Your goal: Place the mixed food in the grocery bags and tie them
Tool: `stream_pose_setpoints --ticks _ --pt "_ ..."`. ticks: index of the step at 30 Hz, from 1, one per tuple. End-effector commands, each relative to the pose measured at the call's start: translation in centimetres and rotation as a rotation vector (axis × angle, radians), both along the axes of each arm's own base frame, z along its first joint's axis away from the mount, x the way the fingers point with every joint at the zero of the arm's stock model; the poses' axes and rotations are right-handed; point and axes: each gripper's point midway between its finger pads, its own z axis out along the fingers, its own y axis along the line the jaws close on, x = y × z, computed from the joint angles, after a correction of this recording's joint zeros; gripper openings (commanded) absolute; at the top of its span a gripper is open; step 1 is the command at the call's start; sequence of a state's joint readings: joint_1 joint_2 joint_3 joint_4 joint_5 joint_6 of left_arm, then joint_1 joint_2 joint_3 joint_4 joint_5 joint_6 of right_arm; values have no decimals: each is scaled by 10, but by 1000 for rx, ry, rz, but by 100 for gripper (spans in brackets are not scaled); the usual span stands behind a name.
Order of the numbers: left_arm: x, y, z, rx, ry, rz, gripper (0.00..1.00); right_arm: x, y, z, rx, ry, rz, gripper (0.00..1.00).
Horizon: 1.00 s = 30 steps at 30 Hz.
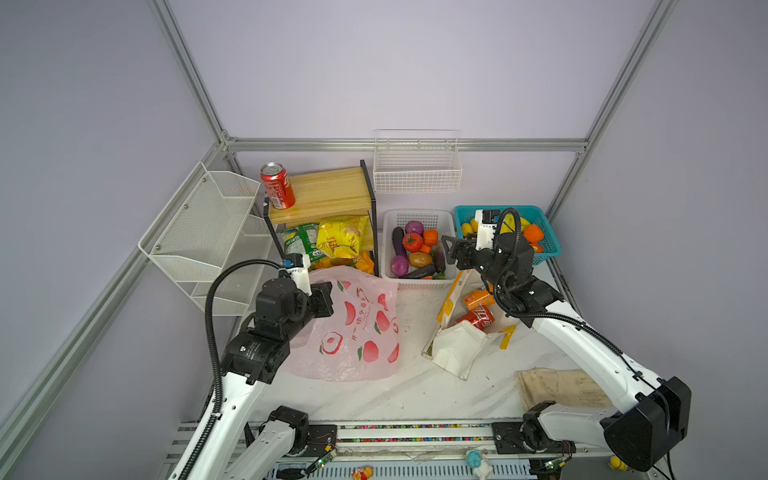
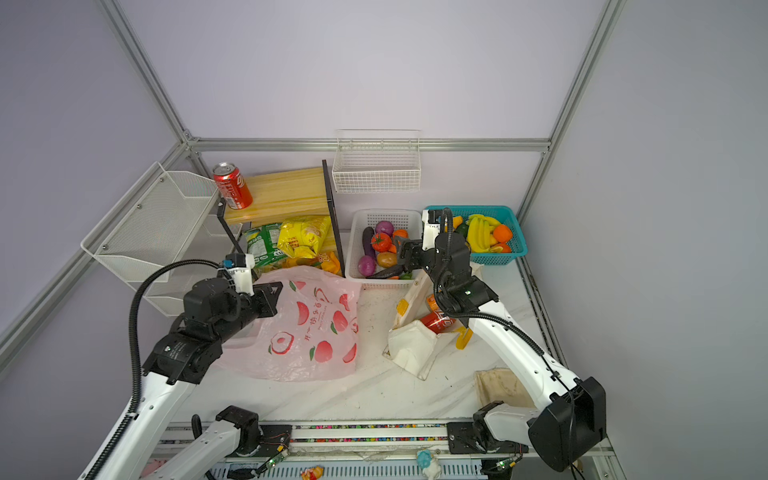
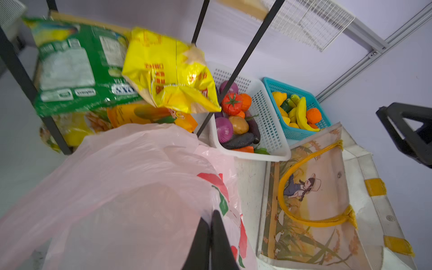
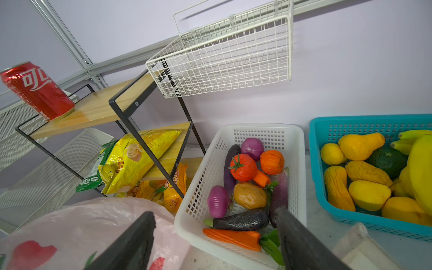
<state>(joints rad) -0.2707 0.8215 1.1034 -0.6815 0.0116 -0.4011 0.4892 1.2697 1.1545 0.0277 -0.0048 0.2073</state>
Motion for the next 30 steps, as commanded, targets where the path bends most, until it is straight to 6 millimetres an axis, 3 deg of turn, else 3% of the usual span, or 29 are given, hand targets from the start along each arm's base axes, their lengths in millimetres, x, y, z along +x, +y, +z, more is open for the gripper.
stream_pose_setpoints --ticks 1,6,8,11,16,21,24,30 --pt "-24 33 43 260 -36 50 0 -6 -9 15 -8 -36 -29 84" --pt "-41 73 109 513 -123 164 0 -5 -8 11 -12 -33 -27 84" --pt "-38 70 120 569 -118 130 0 -2 -8 9 -17 -27 -32 84" --pt "-22 44 111 663 -75 11 0 0 -9 9 -20 -26 -49 84" --pt "2 -34 72 1111 -29 -210 0 6 -11 6 -26 -16 -74 84" --pt "7 -116 29 1103 -5 -477 0 9 -15 -3 -31 9 -105 84" --pt "10 -160 -34 1080 95 -598 0 10 -22 -3 -43 4 -136 85" --pt "-1 -190 -151 925 315 -663 0 7 -22 -2 -55 3 -127 85"
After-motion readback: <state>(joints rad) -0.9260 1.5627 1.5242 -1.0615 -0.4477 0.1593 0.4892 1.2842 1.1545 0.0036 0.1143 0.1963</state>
